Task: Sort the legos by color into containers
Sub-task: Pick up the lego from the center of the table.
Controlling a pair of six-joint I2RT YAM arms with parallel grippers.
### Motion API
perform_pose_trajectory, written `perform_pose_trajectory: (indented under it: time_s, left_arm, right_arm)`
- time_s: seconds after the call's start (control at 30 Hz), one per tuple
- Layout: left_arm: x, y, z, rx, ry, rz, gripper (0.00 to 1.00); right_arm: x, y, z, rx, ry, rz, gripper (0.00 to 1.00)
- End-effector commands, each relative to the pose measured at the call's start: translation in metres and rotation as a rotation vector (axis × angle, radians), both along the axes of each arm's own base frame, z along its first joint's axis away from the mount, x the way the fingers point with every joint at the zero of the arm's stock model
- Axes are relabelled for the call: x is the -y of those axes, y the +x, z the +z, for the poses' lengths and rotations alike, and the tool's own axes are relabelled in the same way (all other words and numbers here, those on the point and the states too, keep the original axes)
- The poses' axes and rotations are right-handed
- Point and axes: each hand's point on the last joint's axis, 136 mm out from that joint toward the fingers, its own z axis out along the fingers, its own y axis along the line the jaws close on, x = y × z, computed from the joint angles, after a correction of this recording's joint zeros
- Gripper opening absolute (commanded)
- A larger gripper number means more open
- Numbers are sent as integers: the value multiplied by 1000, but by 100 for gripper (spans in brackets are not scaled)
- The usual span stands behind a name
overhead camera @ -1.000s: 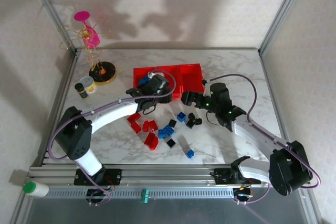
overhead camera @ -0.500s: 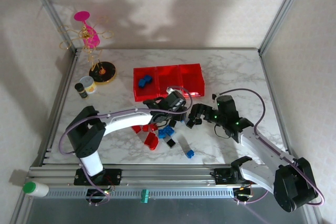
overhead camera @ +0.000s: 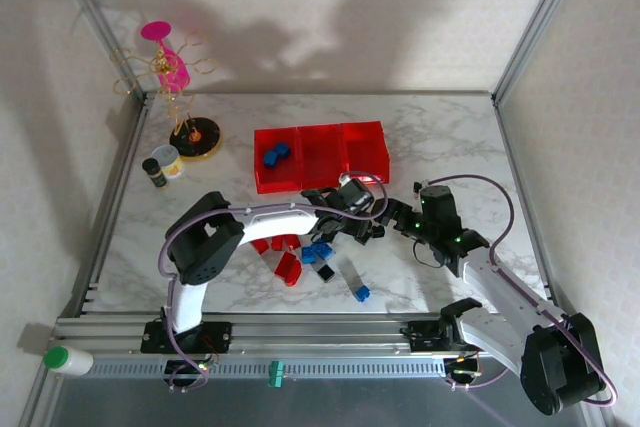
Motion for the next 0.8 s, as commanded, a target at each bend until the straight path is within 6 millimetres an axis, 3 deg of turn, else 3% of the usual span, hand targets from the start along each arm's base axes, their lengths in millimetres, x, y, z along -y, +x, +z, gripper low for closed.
perform_pose_trajectory:
  time_s: [0.0, 0.4, 0.77]
  left_arm:
    - [1, -1, -5, -5, 44, -20, 63]
    - [-5, 5, -10, 16, 93, -3, 48]
    - [-4, 9, 15, 53, 55, 7, 37]
  right_arm:
    - [7, -3, -8, -15, -13, -26, 99]
    - [3, 2, -3, 1, -9, -6, 99]
    - [-1, 6, 7, 42, -4, 26, 99]
